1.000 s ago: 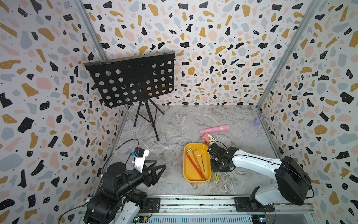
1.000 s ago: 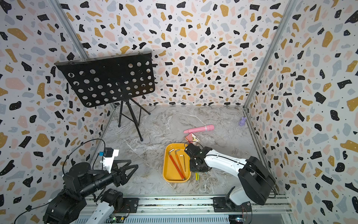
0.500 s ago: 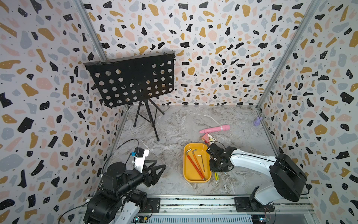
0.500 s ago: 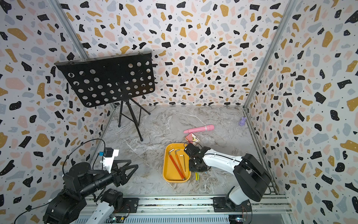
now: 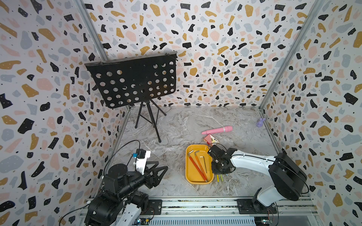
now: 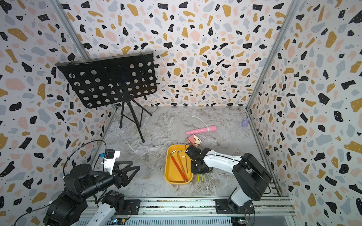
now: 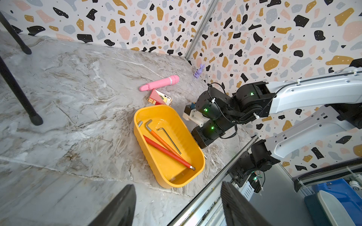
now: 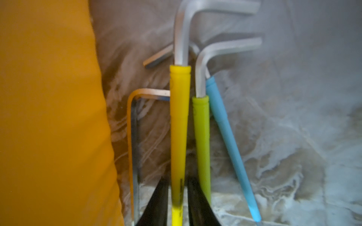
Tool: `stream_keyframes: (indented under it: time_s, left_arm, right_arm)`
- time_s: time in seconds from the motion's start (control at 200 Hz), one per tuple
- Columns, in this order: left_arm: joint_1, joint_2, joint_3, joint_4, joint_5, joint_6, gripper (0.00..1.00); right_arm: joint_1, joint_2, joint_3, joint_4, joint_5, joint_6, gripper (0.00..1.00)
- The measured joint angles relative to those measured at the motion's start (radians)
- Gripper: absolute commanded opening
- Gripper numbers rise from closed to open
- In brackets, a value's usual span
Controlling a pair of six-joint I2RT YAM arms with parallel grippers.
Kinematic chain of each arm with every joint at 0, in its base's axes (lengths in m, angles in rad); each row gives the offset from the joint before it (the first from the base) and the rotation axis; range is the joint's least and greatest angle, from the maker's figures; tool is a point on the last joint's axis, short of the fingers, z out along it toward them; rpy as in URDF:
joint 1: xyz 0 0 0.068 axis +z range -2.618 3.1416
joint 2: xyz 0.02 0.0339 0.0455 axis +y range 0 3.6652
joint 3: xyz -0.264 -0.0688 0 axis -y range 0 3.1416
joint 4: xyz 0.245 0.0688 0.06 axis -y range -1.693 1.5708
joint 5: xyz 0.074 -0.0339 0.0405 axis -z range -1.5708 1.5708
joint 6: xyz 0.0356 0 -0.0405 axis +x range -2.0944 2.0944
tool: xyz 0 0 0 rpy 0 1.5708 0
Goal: Put the hex key on the desktop into the storage box
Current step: Pick up the Allen key from the center of the board.
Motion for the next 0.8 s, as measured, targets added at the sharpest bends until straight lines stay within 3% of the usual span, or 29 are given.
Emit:
stream_keyframes:
  time_s: [0.43, 0.796]
  left_arm:
    - [0.000, 0.000, 0.000, 0.000, 0.000, 0.000, 0.72]
    - [0.000, 0.000, 0.000, 0.000, 0.000, 0.000, 0.73]
  right_arm:
    - [0.000, 0.001, 0.010, -0.012, 0.024, 0.004, 0.00]
    - [0.000, -0.106, 0.113, -0.134, 0.109, 0.003, 0.00]
